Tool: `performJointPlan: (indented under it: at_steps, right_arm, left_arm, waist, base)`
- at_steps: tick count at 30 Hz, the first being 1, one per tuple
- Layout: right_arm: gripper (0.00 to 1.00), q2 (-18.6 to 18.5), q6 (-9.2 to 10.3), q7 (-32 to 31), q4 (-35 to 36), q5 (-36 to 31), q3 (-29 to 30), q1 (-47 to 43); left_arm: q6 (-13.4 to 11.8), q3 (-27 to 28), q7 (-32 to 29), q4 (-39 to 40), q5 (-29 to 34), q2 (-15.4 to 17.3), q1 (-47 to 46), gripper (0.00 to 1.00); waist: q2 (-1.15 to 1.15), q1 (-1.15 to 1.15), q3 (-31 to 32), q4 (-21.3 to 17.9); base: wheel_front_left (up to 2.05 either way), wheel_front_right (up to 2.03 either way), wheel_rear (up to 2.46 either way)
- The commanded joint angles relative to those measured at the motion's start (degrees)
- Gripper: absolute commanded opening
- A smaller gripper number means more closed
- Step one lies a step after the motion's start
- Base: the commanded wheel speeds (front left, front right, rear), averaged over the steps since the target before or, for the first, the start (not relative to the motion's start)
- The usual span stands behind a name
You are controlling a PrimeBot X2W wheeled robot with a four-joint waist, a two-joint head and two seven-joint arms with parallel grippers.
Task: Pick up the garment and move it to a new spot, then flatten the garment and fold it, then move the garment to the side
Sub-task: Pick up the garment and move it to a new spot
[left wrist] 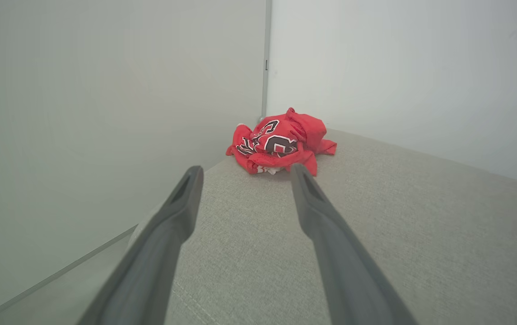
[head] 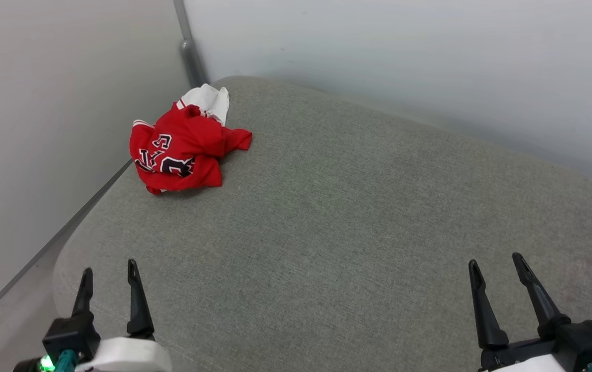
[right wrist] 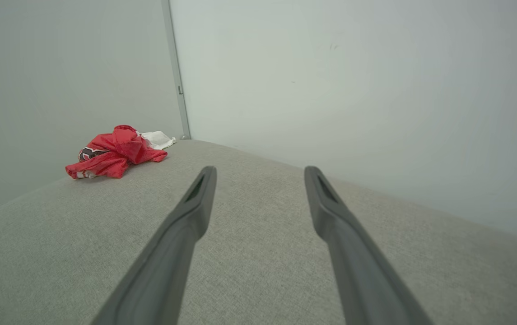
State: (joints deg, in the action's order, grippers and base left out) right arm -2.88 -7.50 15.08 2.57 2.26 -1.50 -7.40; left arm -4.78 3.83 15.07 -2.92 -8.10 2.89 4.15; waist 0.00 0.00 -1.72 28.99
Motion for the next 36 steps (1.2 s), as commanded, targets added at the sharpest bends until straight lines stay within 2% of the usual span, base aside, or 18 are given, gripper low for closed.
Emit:
performJointPlan:
  at_steps: [1, 7, 16, 22, 30, 33, 36]
  right_arm:
    - [1.00, 0.01, 0.02, 0.14, 0.25, -0.19, 0.09, -0.30]
    - [1.00, 0.01, 0.02, 0.15, 1.45, -2.58, 0.45, 1.80]
    - [1.00, 0.00, 0.03, 0.14, 4.88, -8.10, 2.22, 7.33]
    - [1.00, -0.06, 0.02, 0.14, 8.03, -11.27, 2.73, 10.55]
    - [1.00, -1.77, 0.02, 0.14, 12.70, -13.38, 2.89, 13.90]
    - [1.00, -2.44, 0.03, 0.14, 14.49, -13.84, 2.90, 14.54]
    - [1.00, -3.11, 0.03, 0.14, 15.98, -14.14, 2.84, 14.70]
  left_arm:
    - [0.34, 0.23, 0.16, -0.10, 0.36, 0.05, -1.29, 1.00]
    - [3.89, 5.00, 0.16, -3.01, -0.20, 1.98, -11.58, 1.00]
    - [7.34, 12.54, 0.15, -9.58, -3.18, 8.51, -32.27, 1.00]
    - [9.22, 15.37, 0.15, -16.48, -4.52, 13.67, -44.61, 1.00]
    - [11.62, 14.75, -1.49, -30.68, -6.77, 22.73, -56.58, 1.00]
    - [12.15, 13.00, -6.48, -36.81, -10.03, 25.68, -60.02, 1.00]
    - [12.16, 7.11, -13.62, -40.25, -15.93, 28.02, -61.58, 1.00]
  waist:
    - [0.00, 0.00, -0.17, -0.06]
    - [0.00, 0.00, -4.04, -1.61]
    - [0.00, 0.00, -15.88, -5.69]
    - [0.00, 0.00, -23.00, -7.86]
    - [0.00, 0.00, -30.03, -9.73]
    - [0.00, 0.00, -32.02, -10.42]
    - [0.00, 0.00, -33.67, -10.97]
  base:
    - [0.00, 0.00, 0.00]
    - [0.00, 0.00, 0.00]
    - [0.00, 0.00, 0.00]
    - [0.00, 0.00, 0.00]
    - [0.00, 0.00, 0.00]
    - [0.00, 0.00, 0.00]
    - [0.00, 0.00, 0.00]
